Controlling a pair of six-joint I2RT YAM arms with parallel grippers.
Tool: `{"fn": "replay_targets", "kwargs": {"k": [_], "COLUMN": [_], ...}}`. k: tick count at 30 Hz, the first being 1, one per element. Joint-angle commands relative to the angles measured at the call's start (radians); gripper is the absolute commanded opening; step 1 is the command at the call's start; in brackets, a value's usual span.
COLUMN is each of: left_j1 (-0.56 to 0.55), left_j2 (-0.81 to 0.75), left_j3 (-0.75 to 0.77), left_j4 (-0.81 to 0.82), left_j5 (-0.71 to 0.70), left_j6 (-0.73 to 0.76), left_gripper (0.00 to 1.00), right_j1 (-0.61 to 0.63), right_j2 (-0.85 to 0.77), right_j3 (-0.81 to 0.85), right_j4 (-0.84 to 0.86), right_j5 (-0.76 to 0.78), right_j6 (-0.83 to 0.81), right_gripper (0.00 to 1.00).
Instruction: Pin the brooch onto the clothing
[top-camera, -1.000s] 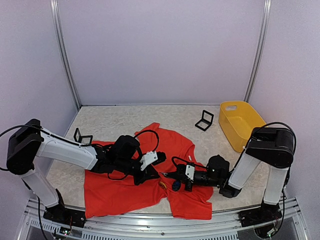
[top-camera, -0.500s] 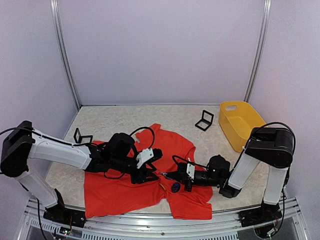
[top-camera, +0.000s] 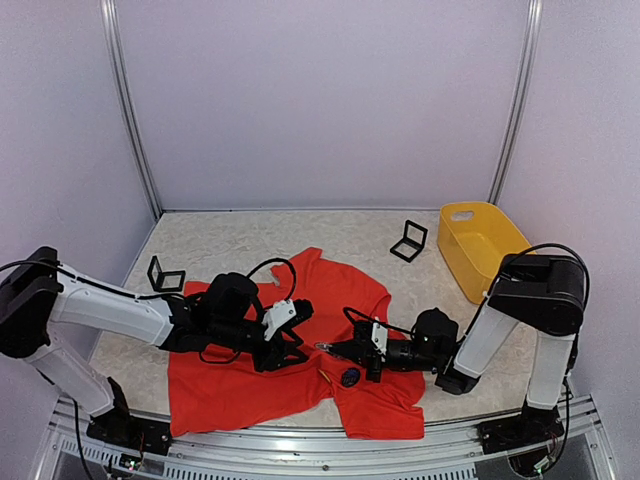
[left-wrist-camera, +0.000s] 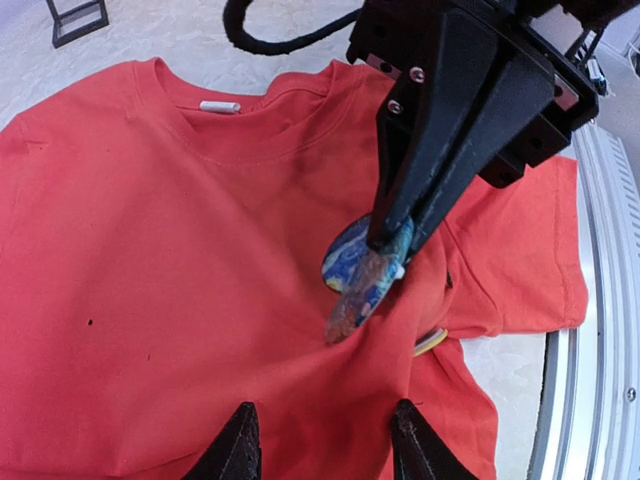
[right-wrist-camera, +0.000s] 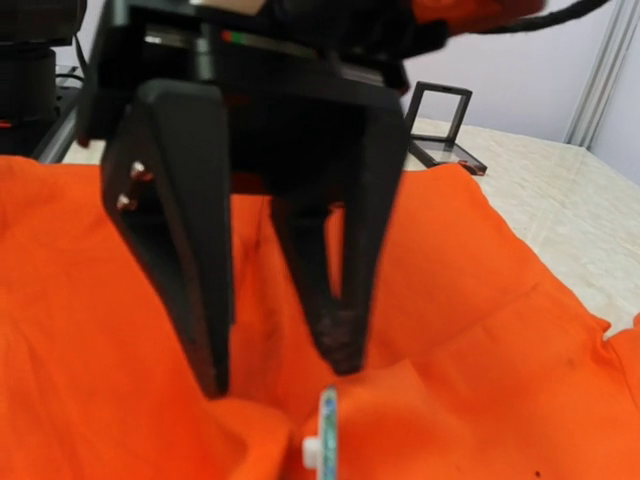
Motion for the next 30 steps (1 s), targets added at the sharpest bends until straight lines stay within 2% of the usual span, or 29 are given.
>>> {"fn": "replay_targets", "kwargs": {"k": [1, 6, 9, 16, 21, 30], "left_j1": [0.003, -0.001, -0.014, -0.018, -0.029, -0.035], "left_j2": [0.024, 0.06, 0.111, 0.226, 0.237, 0.24], "left_j3": [0.031, 0.041, 0.058, 0.072, 0.073, 0.049], "left_j4": [0.094, 0.149, 0.139, 0.202, 0.261, 0.266], "left_j5": [-0.02, 0.063, 0.054, 0.001, -0.062, -0.138], "left_j6": [-0.018, -0.03, -0.04, -0.091, -0.122, -0.133], "left_gripper": [0.43, 0.38, 0.37, 0.37, 0.37, 0.38], "right_j1": [-0.003, -0.003, -0.003, -0.003, -0.003, -0.004], "right_j2": [0.015, 0.018, 0.012, 0.017, 0.019, 0.018], "right_j3": [0.01, 0.009, 0.009, 0.009, 0.004, -0.001], "right_j4": [0.039, 0.05, 0.053, 0.081, 0.081, 0.078], "right_j5": [-0.033, -0.037, -0.032, -0.066, -0.072, -0.053], "right_j6": [0.03, 0.047, 0.051, 0.081, 0.089, 0.09], "right_gripper": [0.0, 0.0, 0.0, 0.0, 0.0, 0.0]}}
